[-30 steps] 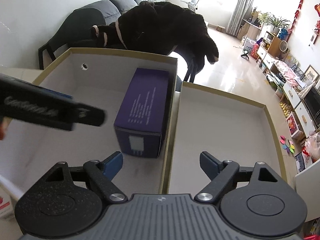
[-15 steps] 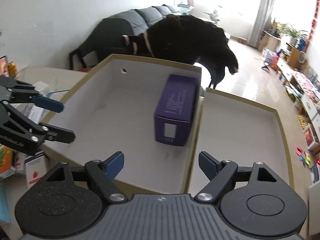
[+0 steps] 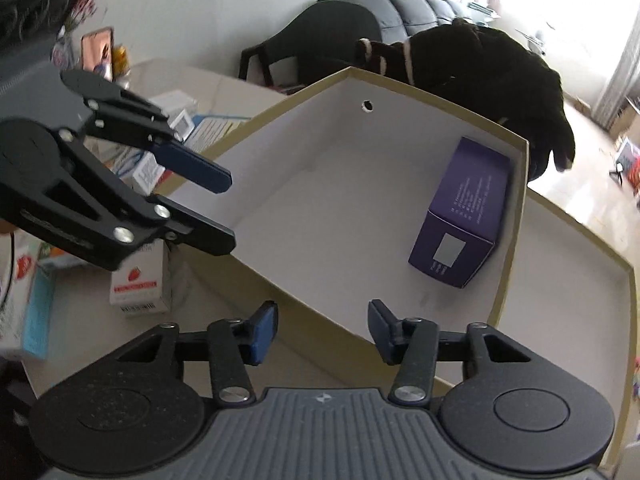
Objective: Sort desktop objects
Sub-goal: 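Withdraw the left tool from the beige box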
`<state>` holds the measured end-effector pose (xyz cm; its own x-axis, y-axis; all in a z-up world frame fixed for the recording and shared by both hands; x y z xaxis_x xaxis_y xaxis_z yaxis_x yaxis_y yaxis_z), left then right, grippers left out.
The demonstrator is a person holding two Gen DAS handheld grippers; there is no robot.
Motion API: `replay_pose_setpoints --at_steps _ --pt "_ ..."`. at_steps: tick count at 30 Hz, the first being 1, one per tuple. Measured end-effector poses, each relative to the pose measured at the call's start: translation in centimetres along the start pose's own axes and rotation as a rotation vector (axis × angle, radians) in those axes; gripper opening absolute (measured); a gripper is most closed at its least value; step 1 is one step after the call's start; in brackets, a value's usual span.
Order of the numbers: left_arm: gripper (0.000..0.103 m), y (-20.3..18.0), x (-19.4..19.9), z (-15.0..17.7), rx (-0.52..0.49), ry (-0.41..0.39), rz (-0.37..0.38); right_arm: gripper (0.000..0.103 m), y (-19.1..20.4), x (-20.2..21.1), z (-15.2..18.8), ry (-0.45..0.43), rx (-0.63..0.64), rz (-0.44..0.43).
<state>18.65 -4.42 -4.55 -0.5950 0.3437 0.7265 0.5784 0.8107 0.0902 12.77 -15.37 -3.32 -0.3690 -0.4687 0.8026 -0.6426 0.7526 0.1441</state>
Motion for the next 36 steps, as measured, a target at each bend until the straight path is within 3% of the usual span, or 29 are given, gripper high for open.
replay_pose_setpoints --at_steps 3,5,11,21,36 --pt "0.049 -0.8 -0.7 0.6 -0.045 0.029 -0.002 0.044 0.3 -0.4 0.0 0.023 0.043 -0.005" --pt "0.037 -1.2 -1.3 1.1 -0.068 0.046 -0.008 0.041 0.5 -0.5 0.1 0.034 0.069 -0.013" --pt "0.028 -1.2 -1.1 1.5 -0.081 0.051 0.031 0.034 0.8 -0.8 -0.1 0.066 0.112 -0.037" --pt "0.027 -1.9 0.9 3.0 -0.096 0.036 0.067 0.031 1.2 0.2 0.5 0.083 0.131 -0.091" --pt "0.028 -2.0 2.9 4.1 -0.059 0.011 0.049 0.03 2.6 1.9 0.9 0.052 0.17 -0.055"
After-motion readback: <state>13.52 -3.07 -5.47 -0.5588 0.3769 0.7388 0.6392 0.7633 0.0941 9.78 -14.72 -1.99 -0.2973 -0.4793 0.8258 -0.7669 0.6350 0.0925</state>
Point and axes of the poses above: each gripper's, at about its wrist camera, not at the fingertips, and x roughly against the way its jaws point, y to its left, z to its underside, the point moved 6 cm from there along -x, roughly the way its jaws point, and after that the axes turned 15 degrees about -z, right-handed, at the moved point
